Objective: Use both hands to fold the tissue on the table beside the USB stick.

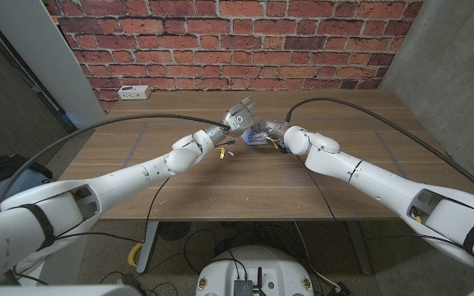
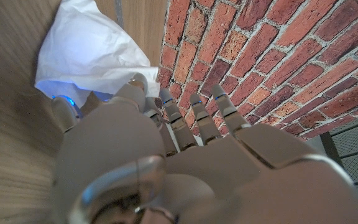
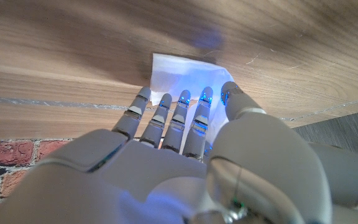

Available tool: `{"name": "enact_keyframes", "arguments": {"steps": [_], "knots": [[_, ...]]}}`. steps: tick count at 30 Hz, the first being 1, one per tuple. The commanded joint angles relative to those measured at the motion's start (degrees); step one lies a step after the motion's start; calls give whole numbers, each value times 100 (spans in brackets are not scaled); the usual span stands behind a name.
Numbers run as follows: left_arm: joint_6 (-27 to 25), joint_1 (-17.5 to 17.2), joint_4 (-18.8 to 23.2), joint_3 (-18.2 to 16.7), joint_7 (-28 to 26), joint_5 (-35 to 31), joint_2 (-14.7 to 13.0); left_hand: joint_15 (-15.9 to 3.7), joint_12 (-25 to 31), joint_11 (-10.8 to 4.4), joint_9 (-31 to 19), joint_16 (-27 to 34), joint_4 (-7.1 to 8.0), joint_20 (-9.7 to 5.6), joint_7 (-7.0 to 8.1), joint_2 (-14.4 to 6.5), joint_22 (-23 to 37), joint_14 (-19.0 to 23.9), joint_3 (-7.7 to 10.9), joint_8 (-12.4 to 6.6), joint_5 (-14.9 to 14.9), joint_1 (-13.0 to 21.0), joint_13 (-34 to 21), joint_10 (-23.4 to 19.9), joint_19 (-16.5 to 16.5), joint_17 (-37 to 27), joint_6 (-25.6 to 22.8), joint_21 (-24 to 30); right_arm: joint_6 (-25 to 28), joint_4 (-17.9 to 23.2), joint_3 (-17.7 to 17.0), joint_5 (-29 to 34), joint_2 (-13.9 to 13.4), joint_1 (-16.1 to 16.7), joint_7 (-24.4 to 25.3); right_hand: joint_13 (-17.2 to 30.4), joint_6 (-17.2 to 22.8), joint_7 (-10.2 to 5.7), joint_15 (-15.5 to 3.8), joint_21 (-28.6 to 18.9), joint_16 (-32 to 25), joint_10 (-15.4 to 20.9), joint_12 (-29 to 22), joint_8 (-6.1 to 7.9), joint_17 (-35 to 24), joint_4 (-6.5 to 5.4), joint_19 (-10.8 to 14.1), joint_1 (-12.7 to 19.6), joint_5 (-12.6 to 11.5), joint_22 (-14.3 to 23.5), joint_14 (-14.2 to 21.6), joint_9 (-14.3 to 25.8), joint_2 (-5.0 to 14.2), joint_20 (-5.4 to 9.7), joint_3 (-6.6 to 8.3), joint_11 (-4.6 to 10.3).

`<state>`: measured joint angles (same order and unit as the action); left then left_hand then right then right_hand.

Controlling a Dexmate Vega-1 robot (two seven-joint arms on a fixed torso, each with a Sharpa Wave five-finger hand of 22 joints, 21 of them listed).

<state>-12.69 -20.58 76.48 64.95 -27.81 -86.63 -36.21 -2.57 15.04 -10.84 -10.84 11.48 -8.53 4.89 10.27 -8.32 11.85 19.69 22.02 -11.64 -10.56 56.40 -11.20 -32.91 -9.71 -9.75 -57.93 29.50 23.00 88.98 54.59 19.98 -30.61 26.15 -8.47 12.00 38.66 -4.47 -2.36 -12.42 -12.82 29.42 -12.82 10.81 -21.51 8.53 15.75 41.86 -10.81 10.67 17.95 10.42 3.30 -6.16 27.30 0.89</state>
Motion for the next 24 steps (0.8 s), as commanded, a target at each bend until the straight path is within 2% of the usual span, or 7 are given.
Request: {"name": "enact_keyframes", "arguments": {"steps": [1, 5, 6, 8, 11, 14, 24], "knots": [[196, 227, -657, 297, -717, 194, 257, -772, 7, -4, -14, 20, 34, -43, 32, 5, 12, 85, -5, 14, 30, -42, -11, -51, -22, -17, -17, 58, 48, -1, 12, 21, -26, -47, -55, 18, -212, 1, -106, 21, 39, -216, 92, -47, -2, -85, -80, -293, -3, 20, -125, 21, -144, -15, -89, -31], [192, 295, -818, 392, -939, 284, 338, -782, 0, -13, -13, 22, 30, -49, 29, 7, 10, 116, 0, 16, 31, -47, -10, -56, -24, -17, -28, 62, 262, 92, 9, 85, -57, -43, -75, 33, -568, -33, -55, 38, 45, -564, 190, -90, -23, -181, -165, -633, -41, 25, -249, 30, -315, -57, -261, -48], [194, 313, -839, 417, -962, 301, 350, -788, 1, -7, -12, 21, 28, -51, 30, 7, 10, 122, 2, 18, 31, -47, -10, -62, -24, -16, -27, 63, 374, 117, 28, 113, -56, -61, -120, 38, -739, -63, 7, 42, 56, -769, 224, -90, -35, -212, -205, -767, -68, 28, -338, 35, -380, -71, -338, -88], [184, 346, -897, 464, -1020, 332, 380, -791, -2, -8, -12, 21, 24, -51, 30, 9, 9, 136, 6, 23, 31, -46, -10, -68, -26, -16, -24, 65, 531, 141, 53, 132, -56, -99, -211, 45, -1048, -70, 80, 71, 83, -1094, 256, -100, -46, -233, -337, -922, -123, 31, -509, 42, -465, -101, -431, -59], [197, 393, -973, 524, -1094, 402, 416, -795, -7, -3, -11, 23, 23, -52, 25, 8, 8, 158, 11, 25, 30, -50, -10, -70, -28, -16, -31, 68, 723, 179, 91, 163, -64, -143, -302, 49, -1457, -52, 149, 82, 112, -1439, 260, -110, -46, -211, -457, -990, -199, 34, -706, 49, -515, -125, -484, -88], [227, 442, -1043, 594, -1145, 454, 444, -801, -6, -9, -10, 20, 20, -55, 35, 8, 7, 166, 15, 28, 30, -52, -10, -86, -30, -16, -31, 71, 816, 209, 98, 153, -90, -164, -344, 54, -1690, -26, 157, 105, 111, -1563, 250, -120, -50, -214, -565, -1044, -230, 34, -778, 52, -547, -156, -519, -55], [301, 563, -1195, 771, -1405, 607, 513, -821, -16, -2, -8, 7, 11, -56, 32, 19, 4, 187, 24, 34, 32, -60, -10, -107, -29, -15, -42, 77, 1272, 420, 193, 372, -213, -197, -314, 61, -1665, -2, 143, 95, 92, -1551, 205, -54, -61, -241, -589, -1150, -253, 34, -806, 55, -600, -177, -588, -66]]}}
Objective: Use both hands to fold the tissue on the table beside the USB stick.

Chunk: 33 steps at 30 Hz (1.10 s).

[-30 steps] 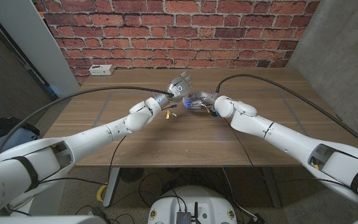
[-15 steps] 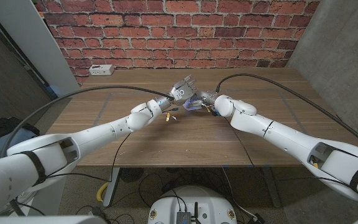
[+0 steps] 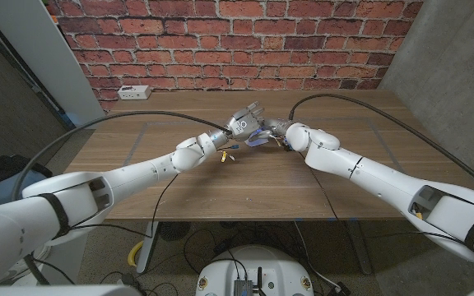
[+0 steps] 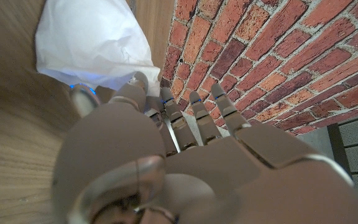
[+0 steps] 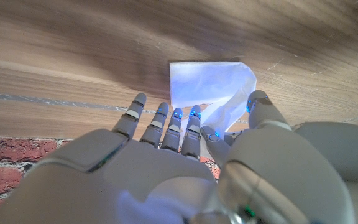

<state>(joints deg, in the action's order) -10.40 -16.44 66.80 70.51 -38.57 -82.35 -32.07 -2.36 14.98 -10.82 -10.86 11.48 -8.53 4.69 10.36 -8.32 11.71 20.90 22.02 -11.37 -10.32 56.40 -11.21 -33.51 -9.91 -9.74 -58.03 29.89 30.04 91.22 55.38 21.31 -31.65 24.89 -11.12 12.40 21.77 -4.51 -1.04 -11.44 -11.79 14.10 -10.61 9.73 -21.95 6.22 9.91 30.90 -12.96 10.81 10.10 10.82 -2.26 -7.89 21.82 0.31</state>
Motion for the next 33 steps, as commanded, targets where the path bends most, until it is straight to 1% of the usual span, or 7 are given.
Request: {"name": "enact_keyframes", "arguments": {"steps": [1, 9, 15, 18, 23, 28, 33], "knots": [[65, 157, -228, 229, -340, 182, 102, -842, -10, 0, -5, 5, 11, -35, 27, 20, 18, 67, 24, 7, 8, -62, -10, -51, -8, -17, -36, 39, 662, 209, 147, 294, -115, -89, -62, 21, 24, 2, 9, -3, -8, -29, -15, 57, -15, -6, -8, -54, -41, 20, -31, 14, -55, -6, -45, -10], [-105, 184, -234, 322, -542, 118, 108, -851, -16, -15, -4, -4, 10, -41, 29, 23, 16, 74, 29, 9, 9, -72, -10, -67, -9, -17, -48, 44, 1607, 293, 377, 604, -122, -250, -261, 31, -246, -45, 120, 24, 30, -414, 31, 45, -14, 7, -204, -145, -139, 22, -288, 20, -164, -33, -146, -51], [-175, 184, -173, 337, -572, 125, 69, -858, -20, -17, -3, -14, 2, -44, 34, 30, 14, 77, 35, 0, 7, -76, -10, -85, -7, -16, -88, 46, 1932, 278, 445, 584, -154, -299, -284, 32, -275, -47, 167, 33, 42, -477, 16, 64, -20, -9, -279, -202, -168, 23, -385, 21, -185, -61, -185, -89], [-202, 180, -140, 354, -580, 94, 46, -859, -24, -18, -3, -16, 1, -44, 30, 33, 14, 85, 37, 0, 6, -80, -10, -87, -8, -16, -96, 48, 2063, 292, 492, 585, -178, -324, -271, 32, -298, -51, 145, 25, 38, -544, -7, 90, -16, 42, -333, -38, -246, 21, -473, 23, -5, -63, -74, -45], [-230, 181, -150, 386, -536, 52, 57, -863, -35, -33, -3, -24, -2, -42, 18, 38, 12, 88, 41, 3, 5, -88, -10, -87, -4, -16, -106, 51, 2346, 363, 533, 574, -213, -348, -218, 26, -448, -84, 114, 0, 36, -710, -27, 92, 23, 259, -403, 469, -306, 13, -632, 20, 341, -25, 224, -23], [-460, 145, -177, 402, -465, -48, 95, -875, -42, -37, -2, -35, -14, -61, 16, 44, 11, 83, 49, -1, 2, -82, -10, -94, 4, -13, -132, 51, 2683, 406, 617, 577, -238, -407, -178, 22, -661, -90, 145, 18, 74, -1061, 42, 54, 53, 301, -533, 603, -272, 9, -832, 19, 365, 1, 288, -59], [-587, 133, -196, 423, -370, -98, 111, -880, -57, -33, -1, -46, -21, -73, -33, 52, 9, 81, 55, 0, -2, -88, -10, -92, 10, -13, -158, 54, 2986, 496, 671, 567, -295, -429, -43, 6, -1089, -52, 243, 73, 106, -1598, 65, 16, 68, 257, -872, 586, -198, 8, -1216, 22, 341, -75, 251, -136]]}}
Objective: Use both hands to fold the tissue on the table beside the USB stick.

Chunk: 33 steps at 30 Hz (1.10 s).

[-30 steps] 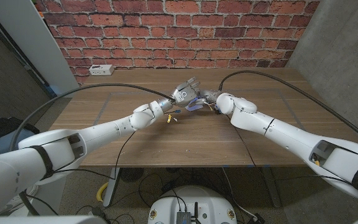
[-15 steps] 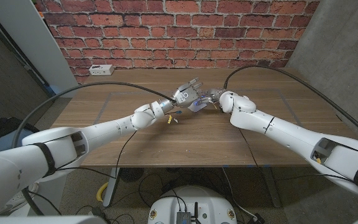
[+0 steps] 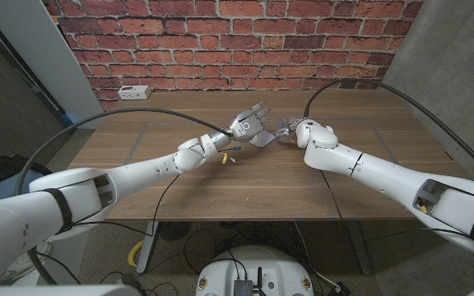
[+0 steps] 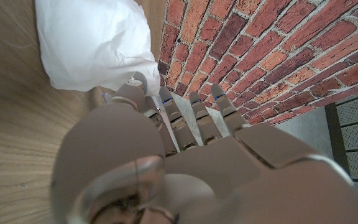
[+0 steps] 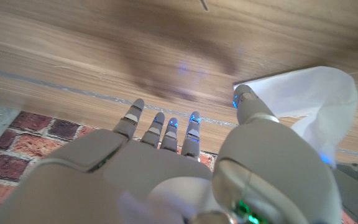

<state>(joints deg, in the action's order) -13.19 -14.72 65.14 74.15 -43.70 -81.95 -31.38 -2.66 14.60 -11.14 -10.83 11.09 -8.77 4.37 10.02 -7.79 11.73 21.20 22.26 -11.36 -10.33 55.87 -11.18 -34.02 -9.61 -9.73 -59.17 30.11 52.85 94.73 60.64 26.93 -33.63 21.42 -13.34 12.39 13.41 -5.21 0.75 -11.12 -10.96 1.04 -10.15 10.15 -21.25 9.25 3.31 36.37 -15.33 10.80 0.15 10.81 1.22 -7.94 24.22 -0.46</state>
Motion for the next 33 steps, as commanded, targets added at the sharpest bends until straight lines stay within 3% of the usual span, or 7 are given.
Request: {"name": "enact_keyframes", "arguments": {"steps": [1, 7, 12, 22, 25, 30, 33], "knots": [[-342, -41, -36, 66, 159, -156, 47, -853, -20, -4, -4, -8, 3, -43, 1, -1, 7, 49, 32, -1, -2, -36, -13, -41, -18, -14, -48, 31, 814, 152, 179, 23, -93, -103, 200, 6, -302, 11, 80, 50, 32, -334, 17, -29, 1, -46, -261, 38, 43, 9, -275, 25, -15, -87, 5, -74], [-537, -55, -138, 86, 121, -195, 125, -848, -79, -2, -6, -30, 9, -34, -18, -6, 4, 12, 40, 57, -8, -56, -14, 56, 2, -19, 73, 31, 1380, 175, 464, 107, -106, -274, 303, -5, -849, -8, 174, 93, 73, -973, -5, -9, 66, 14, -997, 236, 25, 4, -973, 32, -35, -262, 64, -82], [-839, -104, -322, 80, -57, -183, 267, -796, -230, 33, -7, -46, 21, -20, 88, 1, -5, -105, 40, 238, -24, -127, -31, 334, 49, -44, 1247, 44, 1656, 252, 507, -28, -157, -306, 467, -1, -1084, -3, 191, 76, 58, -1191, -18, -7, 93, 41, -1192, 418, -3, 2, -1188, 35, 44, -317, 155, -79], [-1506, -205, -954, 39, -961, 196, 780, -641, -406, 200, 5, -59, 179, 31, 238, 160, -19, -579, -306, 187, 46, -622, -59, 1551, 211, -70, 3341, 22, 1563, 528, 392, -423, -343, -204, 888, 0, -1052, 2, 182, 42, 27, -1178, -63, 37, 109, 36, -1193, 476, -2, 0, -1202, 36, 72, -308, 176, -86], [-1741, -239, -1184, 21, -1296, 384, 979, -614, -394, 217, 4, -51, 232, 44, 236, 150, -20, -614, -343, 181, 41, -729, -61, 1625, 218, -79, 3492, 21, 1523, 583, 362, -507, -384, -175, 996, 0, -1038, -7, 174, 27, 13, -1171, -75, 49, 115, 34, -1173, 486, 1, 0, -1188, 37, 70, -313, 176, -84], [-2103, -356, -1211, -60, -1406, 796, 1148, -495, -342, 319, -4, 2, 559, 136, 141, -227, -10, -654, -328, 138, 24, -1112, -69, 1728, 193, -137, 3730, 44, 1332, 708, 171, -633, -457, 13, 1325, -1, -917, 11, 131, -67, -69, -1044, -153, 110, 134, -4, -990, 518, 19, -4, -1067, 37, 123, -280, 181, -61], [-2039, -487, -914, -215, -1371, 1218, 1091, -472, -167, 370, -5, 118, 748, 44, 18, -302, 1, -319, -196, 5, -1, -1338, -73, 1362, -112, -125, 3493, 185, 1145, 755, -51, -671, -453, 247, 1711, -12, -644, 39, 20, -244, -234, -767, -267, 187, 156, -80, -487, 506, 79, -17, -708, 32, 262, -120, 161, -28]]}}
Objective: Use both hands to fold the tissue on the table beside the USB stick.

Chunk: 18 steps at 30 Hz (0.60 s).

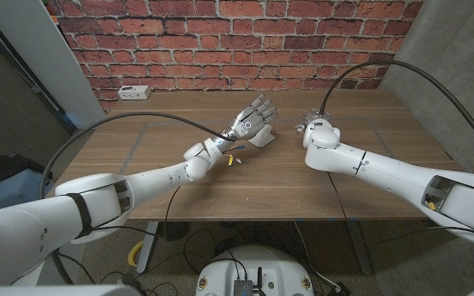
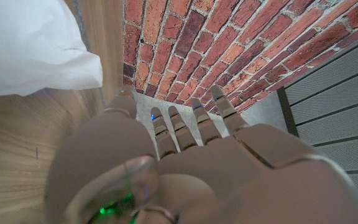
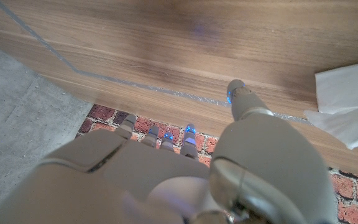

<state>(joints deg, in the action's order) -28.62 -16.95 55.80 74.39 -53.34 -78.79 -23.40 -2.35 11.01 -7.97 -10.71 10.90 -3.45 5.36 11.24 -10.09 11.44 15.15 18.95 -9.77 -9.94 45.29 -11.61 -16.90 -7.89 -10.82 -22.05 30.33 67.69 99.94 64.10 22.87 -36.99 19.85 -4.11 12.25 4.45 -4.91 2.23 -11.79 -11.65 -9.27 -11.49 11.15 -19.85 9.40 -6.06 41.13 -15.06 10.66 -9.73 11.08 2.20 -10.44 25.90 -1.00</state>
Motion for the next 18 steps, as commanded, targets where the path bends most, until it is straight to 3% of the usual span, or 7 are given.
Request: {"name": "enact_keyframes", "arguments": {"steps": [1, 4, 9, 14, 18], "knots": [[-419, -320, 234, -301, -293, 1059, 212, -540, 249, 91, -19, 189, 274, -105, -143, -84, 34, 468, 184, -195, -49, -353, -31, -506, -349, -13, -358, 200, -441, 254, -475, -280, -126, 488, 915, -11, 460, 6, -184, -250, -230, 482, -201, 129, 38, -109, 720, 52, 101, -13, 459, 1, 251, 251, -18, 42], [-316, -524, 815, -532, 53, 1483, 33, -487, 426, 137, -22, 320, 377, -136, -249, -70, 56, 1020, 380, -328, -73, -501, -42, -1041, -676, -5, -917, 379, -718, 293, -706, -376, -136, 687, 1164, -25, 670, 21, -258, -338, -314, 771, -279, 149, 67, -131, 1061, 40, 172, -18, 699, -5, 316, 399, -72, 110], [-251, -703, 1487, -731, 702, 1747, -208, -473, 618, 292, -28, 407, 438, -109, -596, -33, 87, 1701, 670, -487, -80, -705, -53, -1768, -953, 24, -1779, 595, -1033, 301, -987, -490, -110, 905, 1436, -36, 902, 13, -332, -406, -403, 1032, -340, 177, 83, -175, 1347, -22, 246, -20, 935, -10, 385, 477, -140, 112], [-184, -831, 2159, -899, 1618, 1913, -465, -432, 606, 319, -28, 360, 434, -142, -671, -50, 92, 1720, 765, -486, -92, -739, -50, -1821, -990, 35, -1908, 641, -1228, 342, -1240, -594, -75, 1102, 1654, -45, 1083, 31, -397, -481, -519, 1311, -400, 182, 102, -199, 1643, -88, 303, -19, 1273, -15, 423, 648, -186, 135], [50, -895, 2687, -1099, 2555, 2197, -688, -305, 362, 437, -20, 136, 468, -92, -746, -97, 80, 1436, 1076, -206, -116, -821, -25, -1448, -807, 46, -1503, 634, -1292, 406, -1352, -651, -96, 1190, 1702, -47, 1147, 27, -378, -490, -534, 1387, -415, 188, 106, -214, 1698, -122, 317, -19, 1334, -16, 434, 686, -193, 140]]}}
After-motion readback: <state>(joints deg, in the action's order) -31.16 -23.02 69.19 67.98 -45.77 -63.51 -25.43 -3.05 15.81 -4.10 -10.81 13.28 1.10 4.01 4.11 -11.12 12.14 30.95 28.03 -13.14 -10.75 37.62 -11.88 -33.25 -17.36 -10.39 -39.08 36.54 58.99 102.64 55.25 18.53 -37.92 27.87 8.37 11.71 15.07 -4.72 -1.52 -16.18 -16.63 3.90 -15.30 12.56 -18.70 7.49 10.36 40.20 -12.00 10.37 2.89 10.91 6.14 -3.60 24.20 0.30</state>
